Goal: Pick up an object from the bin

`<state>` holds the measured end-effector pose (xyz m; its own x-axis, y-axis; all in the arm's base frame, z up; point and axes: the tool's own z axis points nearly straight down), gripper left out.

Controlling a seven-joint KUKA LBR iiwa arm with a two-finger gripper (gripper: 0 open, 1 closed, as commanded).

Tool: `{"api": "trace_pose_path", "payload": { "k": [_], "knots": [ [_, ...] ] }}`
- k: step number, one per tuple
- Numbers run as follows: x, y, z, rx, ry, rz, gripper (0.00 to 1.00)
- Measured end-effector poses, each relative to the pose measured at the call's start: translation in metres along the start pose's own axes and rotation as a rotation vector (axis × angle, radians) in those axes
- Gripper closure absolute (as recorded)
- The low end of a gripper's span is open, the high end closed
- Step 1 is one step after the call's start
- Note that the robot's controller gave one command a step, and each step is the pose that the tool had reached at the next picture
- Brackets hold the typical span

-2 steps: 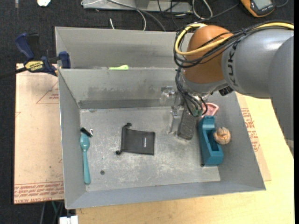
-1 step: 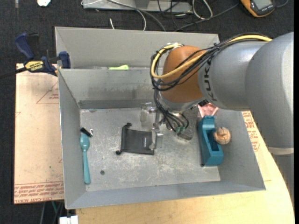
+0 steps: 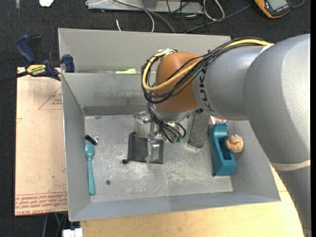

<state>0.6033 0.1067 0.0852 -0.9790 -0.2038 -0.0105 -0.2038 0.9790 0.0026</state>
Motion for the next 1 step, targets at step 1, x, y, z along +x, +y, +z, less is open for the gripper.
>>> {"api": "trace_pose_path", "payload": {
  "k": [1],
  "knots": [
    [0.0039, -0.0103, 0.0109, -0.001, 0.002, 0.038, 0.0]
  ]
}}
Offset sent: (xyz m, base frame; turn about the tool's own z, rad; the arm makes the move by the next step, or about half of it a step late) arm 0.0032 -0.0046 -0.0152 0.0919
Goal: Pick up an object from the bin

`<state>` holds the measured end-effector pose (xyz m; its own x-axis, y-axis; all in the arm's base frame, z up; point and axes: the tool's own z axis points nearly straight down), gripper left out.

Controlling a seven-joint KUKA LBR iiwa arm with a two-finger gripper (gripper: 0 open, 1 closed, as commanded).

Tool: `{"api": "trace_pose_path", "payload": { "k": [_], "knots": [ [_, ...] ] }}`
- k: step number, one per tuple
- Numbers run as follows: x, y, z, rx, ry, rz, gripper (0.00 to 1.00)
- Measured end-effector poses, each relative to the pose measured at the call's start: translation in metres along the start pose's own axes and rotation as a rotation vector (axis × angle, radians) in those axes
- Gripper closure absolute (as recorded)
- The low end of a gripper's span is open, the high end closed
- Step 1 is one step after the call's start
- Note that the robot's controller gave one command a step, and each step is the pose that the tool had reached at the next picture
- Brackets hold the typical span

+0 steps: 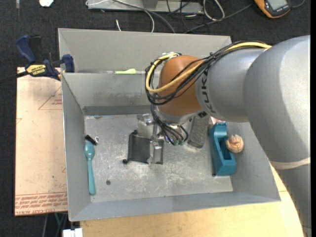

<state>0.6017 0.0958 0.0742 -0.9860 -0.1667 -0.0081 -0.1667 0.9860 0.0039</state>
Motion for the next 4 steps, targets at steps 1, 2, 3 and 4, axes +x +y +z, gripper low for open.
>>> {"api": "trace_pose_path", "payload": {
  "k": [1, 2, 3, 4],
  "knots": [
    [-0.007, 0.005, 0.002, -0.001, -0.007, 0.053, 1.0],
    [-0.007, 0.005, 0.002, -0.001, -0.007, 0.053, 1.0],
    [-0.012, 0.007, -0.06, -0.001, -0.003, -0.01, 1.0],
    [-0.013, -0.009, -0.067, 0.001, -0.017, -0.253, 1.0]
  ]
}}
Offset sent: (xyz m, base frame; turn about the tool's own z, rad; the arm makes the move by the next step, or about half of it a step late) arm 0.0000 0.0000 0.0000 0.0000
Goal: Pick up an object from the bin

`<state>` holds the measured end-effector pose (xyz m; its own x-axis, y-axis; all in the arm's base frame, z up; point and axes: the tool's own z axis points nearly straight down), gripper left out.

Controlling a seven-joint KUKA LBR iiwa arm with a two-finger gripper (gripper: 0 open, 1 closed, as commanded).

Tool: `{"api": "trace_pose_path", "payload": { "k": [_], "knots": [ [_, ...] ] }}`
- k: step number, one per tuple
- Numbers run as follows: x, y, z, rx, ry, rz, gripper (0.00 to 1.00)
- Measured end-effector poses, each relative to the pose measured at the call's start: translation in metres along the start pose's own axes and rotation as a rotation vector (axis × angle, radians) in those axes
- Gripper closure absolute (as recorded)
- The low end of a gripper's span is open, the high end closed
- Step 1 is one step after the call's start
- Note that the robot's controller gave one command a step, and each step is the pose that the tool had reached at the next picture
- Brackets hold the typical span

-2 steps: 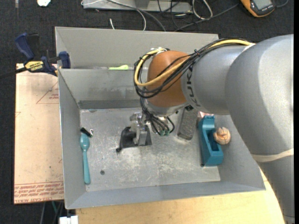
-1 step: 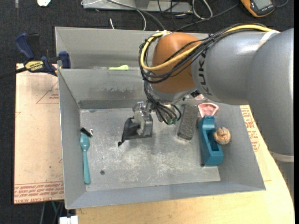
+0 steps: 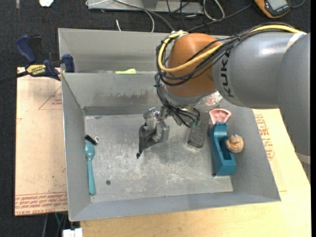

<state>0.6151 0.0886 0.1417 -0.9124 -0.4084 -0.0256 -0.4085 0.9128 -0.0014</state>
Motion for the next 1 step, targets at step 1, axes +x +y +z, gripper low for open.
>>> {"api": "trace_pose_path", "payload": {
  "k": [1],
  "knots": [
    [-0.023, -0.0032, 0.0483, -0.002, 0.003, -0.155, 1.0]
  ]
}}
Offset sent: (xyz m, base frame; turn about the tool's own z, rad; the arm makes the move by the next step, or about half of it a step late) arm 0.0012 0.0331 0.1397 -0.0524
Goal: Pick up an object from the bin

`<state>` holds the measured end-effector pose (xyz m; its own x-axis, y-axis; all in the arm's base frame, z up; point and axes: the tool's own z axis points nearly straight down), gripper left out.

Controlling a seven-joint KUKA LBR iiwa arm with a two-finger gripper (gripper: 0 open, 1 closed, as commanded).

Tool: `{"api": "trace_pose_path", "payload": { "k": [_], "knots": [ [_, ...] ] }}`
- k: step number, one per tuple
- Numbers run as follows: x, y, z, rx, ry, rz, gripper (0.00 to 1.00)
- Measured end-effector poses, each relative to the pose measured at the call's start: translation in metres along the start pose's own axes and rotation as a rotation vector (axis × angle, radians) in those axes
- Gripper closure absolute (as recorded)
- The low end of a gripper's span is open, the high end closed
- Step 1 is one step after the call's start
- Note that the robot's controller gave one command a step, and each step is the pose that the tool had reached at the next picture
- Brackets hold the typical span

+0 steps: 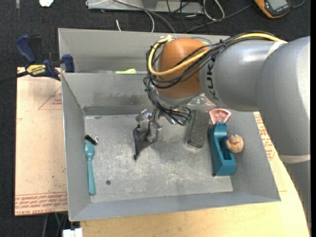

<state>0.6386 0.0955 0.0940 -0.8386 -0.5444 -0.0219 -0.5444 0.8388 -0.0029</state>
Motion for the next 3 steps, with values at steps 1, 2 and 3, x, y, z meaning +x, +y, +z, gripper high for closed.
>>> {"api": "trace_pose_path", "payload": {
  "k": [1, 2, 3],
  "knots": [
    [0.001, 0.011, -0.032, -0.006, 0.012, 0.051, 1.0],
    [-0.007, 0.01, -0.125, -0.002, 0.002, -0.079, 1.0],
    [0.007, -0.005, -0.121, 0.005, -0.016, -0.097, 1.0]
  ]
}}
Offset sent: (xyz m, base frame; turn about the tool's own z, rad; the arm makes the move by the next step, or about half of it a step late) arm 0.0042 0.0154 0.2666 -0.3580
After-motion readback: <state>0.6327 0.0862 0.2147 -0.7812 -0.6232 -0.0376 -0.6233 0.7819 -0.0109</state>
